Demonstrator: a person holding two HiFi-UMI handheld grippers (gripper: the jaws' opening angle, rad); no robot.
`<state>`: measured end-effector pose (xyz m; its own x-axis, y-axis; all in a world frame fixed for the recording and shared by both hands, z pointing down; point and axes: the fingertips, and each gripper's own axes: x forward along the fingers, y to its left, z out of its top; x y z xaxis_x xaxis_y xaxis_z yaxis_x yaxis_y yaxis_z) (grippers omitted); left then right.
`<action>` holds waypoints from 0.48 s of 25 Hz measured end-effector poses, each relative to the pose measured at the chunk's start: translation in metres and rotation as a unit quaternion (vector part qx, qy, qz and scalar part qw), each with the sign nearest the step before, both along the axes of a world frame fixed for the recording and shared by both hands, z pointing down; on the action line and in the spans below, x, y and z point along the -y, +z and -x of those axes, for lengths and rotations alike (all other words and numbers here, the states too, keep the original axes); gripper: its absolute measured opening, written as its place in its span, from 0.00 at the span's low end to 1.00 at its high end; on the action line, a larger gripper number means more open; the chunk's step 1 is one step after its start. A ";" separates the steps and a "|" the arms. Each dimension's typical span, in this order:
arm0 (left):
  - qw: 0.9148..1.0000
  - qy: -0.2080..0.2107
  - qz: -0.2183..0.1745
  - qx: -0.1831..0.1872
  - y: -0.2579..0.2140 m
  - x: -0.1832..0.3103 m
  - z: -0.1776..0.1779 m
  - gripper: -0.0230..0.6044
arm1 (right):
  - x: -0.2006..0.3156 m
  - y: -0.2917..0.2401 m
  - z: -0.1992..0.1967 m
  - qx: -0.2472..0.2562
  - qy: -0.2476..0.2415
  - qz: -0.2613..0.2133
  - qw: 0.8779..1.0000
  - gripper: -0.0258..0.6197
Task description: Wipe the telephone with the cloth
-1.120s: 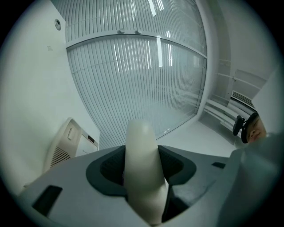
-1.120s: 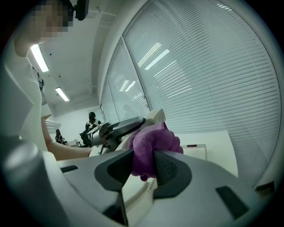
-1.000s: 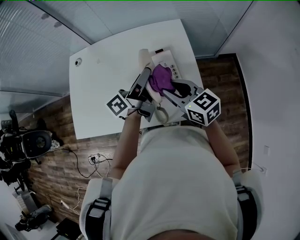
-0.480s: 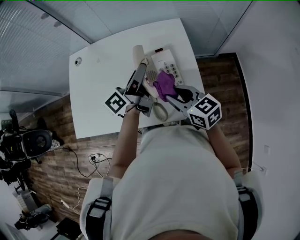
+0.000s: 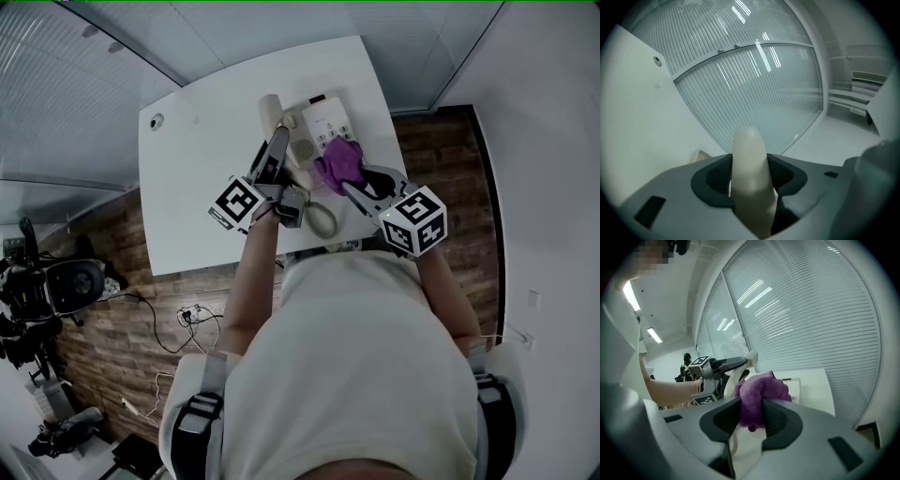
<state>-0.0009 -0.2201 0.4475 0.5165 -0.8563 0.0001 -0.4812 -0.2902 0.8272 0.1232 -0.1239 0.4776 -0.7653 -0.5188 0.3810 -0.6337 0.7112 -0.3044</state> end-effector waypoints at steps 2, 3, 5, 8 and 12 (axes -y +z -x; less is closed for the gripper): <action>0.999 -0.012 0.022 0.026 0.015 0.001 0.002 0.41 | 0.005 0.000 -0.010 0.001 0.023 -0.001 1.000 0.25; 0.999 -0.018 0.033 0.040 0.022 0.001 0.002 0.41 | 0.007 0.000 -0.014 0.003 0.032 -0.001 0.999 0.25; 0.996 -0.032 0.055 0.066 0.035 0.002 0.004 0.41 | 0.009 -0.001 -0.019 0.007 0.044 0.000 0.999 0.25; 0.990 -0.051 0.084 0.098 0.053 0.002 0.002 0.41 | 0.007 -0.003 -0.027 0.007 0.053 -0.002 0.999 0.25; 0.984 -0.061 0.107 0.132 0.071 0.010 -0.004 0.41 | 0.009 -0.001 -0.035 0.007 0.056 0.001 0.998 0.25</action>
<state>0.0027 -0.2305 0.5183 0.3668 -0.8778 0.3079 -0.7079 -0.0486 0.7047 0.1584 -0.1326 0.4770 -0.7076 -0.6005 0.3724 -0.7050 0.6356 -0.3147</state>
